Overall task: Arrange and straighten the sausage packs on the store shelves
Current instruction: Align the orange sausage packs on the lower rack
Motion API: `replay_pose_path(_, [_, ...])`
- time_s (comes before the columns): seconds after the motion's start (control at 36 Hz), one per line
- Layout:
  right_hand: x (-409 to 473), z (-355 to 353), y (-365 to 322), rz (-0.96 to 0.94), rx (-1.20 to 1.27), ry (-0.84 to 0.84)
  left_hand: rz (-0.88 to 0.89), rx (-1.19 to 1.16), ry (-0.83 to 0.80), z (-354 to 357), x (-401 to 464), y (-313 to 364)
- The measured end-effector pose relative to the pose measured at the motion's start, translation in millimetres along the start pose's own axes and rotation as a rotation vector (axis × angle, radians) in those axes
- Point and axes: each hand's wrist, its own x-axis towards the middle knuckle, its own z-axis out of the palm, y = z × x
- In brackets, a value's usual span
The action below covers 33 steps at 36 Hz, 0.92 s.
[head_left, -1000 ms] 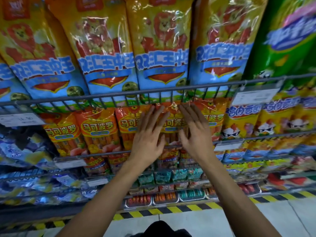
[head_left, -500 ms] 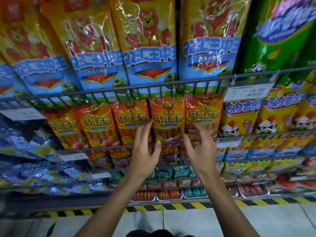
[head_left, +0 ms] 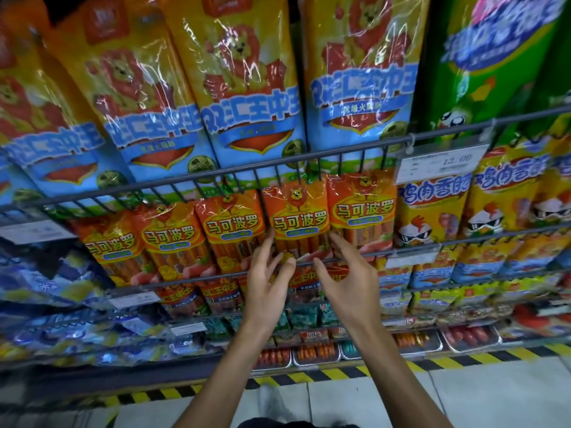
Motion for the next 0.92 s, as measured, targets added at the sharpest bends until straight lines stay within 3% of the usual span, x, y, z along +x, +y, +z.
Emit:
replay_pose_path(0.25, [-4, 8, 7, -0.021, 0.007, -0.002, 0.032, -0.015, 0.036, 3, -2, -1])
replay_pose_path(0.58, [-24, -1, 31, -0.080, -0.043, -0.111, 0.291, 0.478, 0.087, -9, -13, -22])
replay_pose_path(0.92, [-15, -32, 32, -0.068, -0.098, 0.118, 0.583, 0.647, -0.237, -15, 2, -18])
